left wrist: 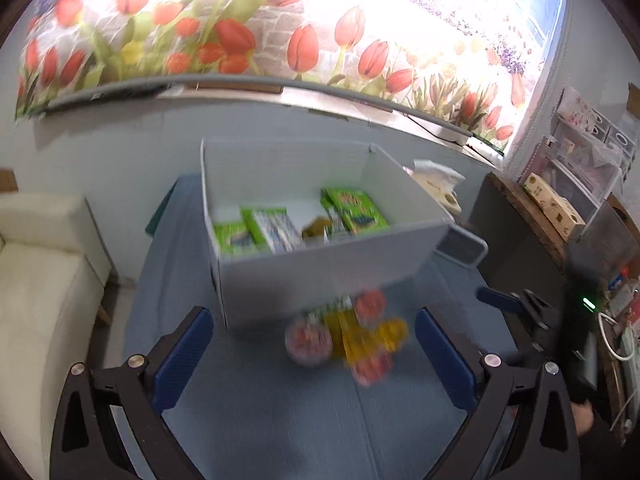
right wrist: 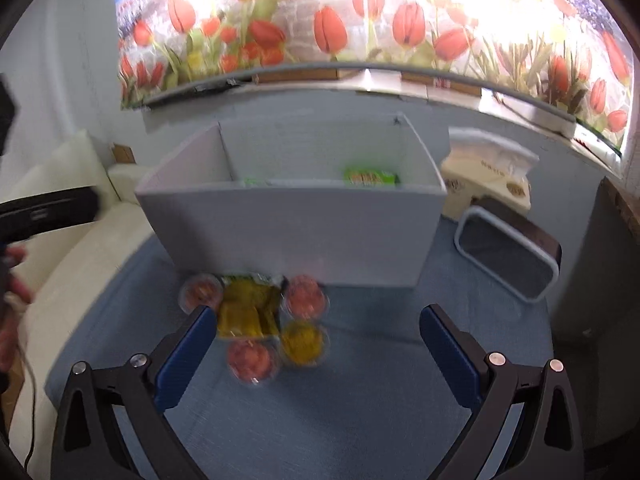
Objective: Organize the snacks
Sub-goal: 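Move both tools back toward the jelly cups beside the box, then grasp the yellow jelly cup with the right tool while the left tool grasps the monkey-label cup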
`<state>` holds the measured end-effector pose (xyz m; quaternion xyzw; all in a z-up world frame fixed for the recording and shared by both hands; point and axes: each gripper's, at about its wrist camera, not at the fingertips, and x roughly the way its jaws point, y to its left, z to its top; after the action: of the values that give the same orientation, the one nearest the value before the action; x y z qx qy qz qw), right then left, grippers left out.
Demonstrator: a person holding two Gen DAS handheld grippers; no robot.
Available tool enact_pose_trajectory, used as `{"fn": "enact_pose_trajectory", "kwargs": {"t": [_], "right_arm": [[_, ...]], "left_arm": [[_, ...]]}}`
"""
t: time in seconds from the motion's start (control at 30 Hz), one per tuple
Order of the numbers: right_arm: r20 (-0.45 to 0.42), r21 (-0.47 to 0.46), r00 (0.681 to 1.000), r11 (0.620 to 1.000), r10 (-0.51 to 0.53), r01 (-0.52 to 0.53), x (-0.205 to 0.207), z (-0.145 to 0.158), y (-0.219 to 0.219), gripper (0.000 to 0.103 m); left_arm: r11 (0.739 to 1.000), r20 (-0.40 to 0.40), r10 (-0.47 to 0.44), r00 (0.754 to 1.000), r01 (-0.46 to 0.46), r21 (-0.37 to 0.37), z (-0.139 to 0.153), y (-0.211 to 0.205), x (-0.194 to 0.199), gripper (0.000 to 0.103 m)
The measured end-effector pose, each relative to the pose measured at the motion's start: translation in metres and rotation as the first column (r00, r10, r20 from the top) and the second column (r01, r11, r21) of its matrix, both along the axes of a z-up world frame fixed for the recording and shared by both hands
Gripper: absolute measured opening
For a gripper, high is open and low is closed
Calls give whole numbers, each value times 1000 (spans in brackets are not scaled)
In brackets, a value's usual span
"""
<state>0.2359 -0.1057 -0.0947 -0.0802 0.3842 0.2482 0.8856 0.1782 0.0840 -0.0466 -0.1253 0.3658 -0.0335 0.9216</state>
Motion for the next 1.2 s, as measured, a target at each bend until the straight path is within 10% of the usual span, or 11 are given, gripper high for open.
{"fn": "enact_pose_trajectory", "kwargs": {"t": [0.4,0.73,1.2], "right_arm": [[4,-38,1000,999,-26,26,18,-47,19,100],[-85,-30,996,1000,-3,1,29,-65,24,35],[-39,84,999,996,-12,15,-24,-28,-22,35]], "left_arm": [[997,-102,36,994,-43,-71,-60,8,-67,103],[996,-119,42,992,-51,-75,-69,10,-66,103],[998,-136,41,990,-34,48,-92,-3,28,103]]}}
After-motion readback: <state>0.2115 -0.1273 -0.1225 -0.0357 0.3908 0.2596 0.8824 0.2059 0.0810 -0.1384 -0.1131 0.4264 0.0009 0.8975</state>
